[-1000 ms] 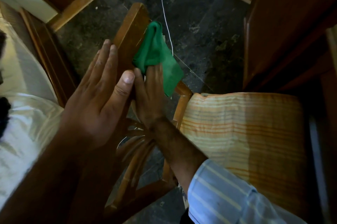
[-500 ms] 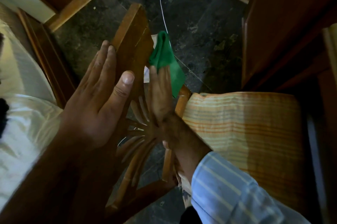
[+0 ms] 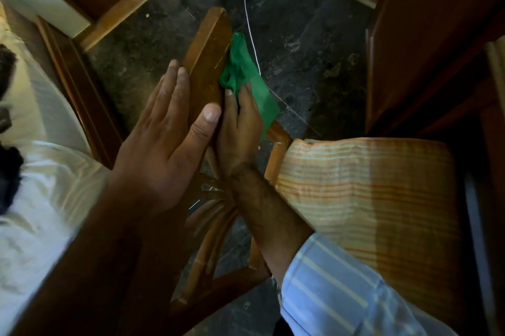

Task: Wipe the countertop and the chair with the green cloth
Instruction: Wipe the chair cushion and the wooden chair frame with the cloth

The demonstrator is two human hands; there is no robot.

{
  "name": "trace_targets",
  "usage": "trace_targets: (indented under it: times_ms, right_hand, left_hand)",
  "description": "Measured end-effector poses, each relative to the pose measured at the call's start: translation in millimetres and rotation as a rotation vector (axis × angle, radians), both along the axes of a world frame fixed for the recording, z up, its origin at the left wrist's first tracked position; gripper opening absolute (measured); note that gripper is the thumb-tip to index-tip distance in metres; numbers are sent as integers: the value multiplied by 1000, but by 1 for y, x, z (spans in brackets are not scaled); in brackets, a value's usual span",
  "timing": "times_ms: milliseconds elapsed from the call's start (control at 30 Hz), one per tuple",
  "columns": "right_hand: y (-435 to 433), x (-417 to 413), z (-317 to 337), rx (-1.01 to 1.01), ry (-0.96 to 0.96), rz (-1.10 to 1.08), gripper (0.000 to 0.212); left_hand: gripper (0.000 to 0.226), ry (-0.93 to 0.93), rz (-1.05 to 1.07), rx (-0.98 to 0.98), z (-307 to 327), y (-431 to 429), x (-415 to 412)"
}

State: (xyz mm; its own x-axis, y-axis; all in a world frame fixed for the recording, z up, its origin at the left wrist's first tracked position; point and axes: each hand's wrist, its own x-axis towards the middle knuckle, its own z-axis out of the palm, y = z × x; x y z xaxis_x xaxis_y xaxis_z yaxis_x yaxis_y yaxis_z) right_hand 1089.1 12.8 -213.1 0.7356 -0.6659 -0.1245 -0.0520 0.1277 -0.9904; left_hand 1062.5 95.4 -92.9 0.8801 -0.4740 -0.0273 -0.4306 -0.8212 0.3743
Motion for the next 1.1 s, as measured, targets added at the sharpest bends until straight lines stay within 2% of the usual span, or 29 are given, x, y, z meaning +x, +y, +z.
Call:
trace_targets:
  times_ms: [67,133,200,267,333,433,533,600,667,733,800,933,1033,1100]
  right_hand:
    - [6,-17,19,-61,-48,71,50]
    - [18,-34,32,-148,-156,156,52]
    - [29,-46,43,-163,-233,204,51]
    - [31,-50,42,-251,-273,187,54]
    - [27,-53,35,-395,-298,224,51]
    - [16,-59,30,-383,-346,340,42]
    - [-4,-63,38,-255,-383,312,52]
    - [-16,-55,37,-148,-279,229,50]
    - [-26,-51,42,10,-190,160,48]
    - [-36,-57,52,303,-114,162,61]
    - [-42,-69,58,551,-90,203,72]
    - [-57,-99,65,880,-111,232,68]
    - [-76,-133,78,975,-86,261,38]
    - [-94,-161,80,962,-23,249,35]
  left_hand:
    - [83,16,-2,-52,-1,1,2]
    - [73,123,5,-218,0,3,4]
    - [49,227,39,-460,1,4,1]
    - [28,151,105,-556,4,4,-3]
    - [36,72,208,-586,5,4,-4]
    - [37,-72,283,-430,7,5,-1]
    - [29,-164,302,-315,13,2,-2]
    - [24,-172,298,-286,17,2,-5]
    - [16,-125,285,-353,25,2,-14]
    - [11,-13,264,-508,33,-1,-29]
    - [17,204,235,-756,42,-6,-44]
    - [26,669,295,-1260,52,-18,-59]
    - [36,845,389,-1440,45,-24,-62]
    - [37,952,437,-1475,42,-29,-69]
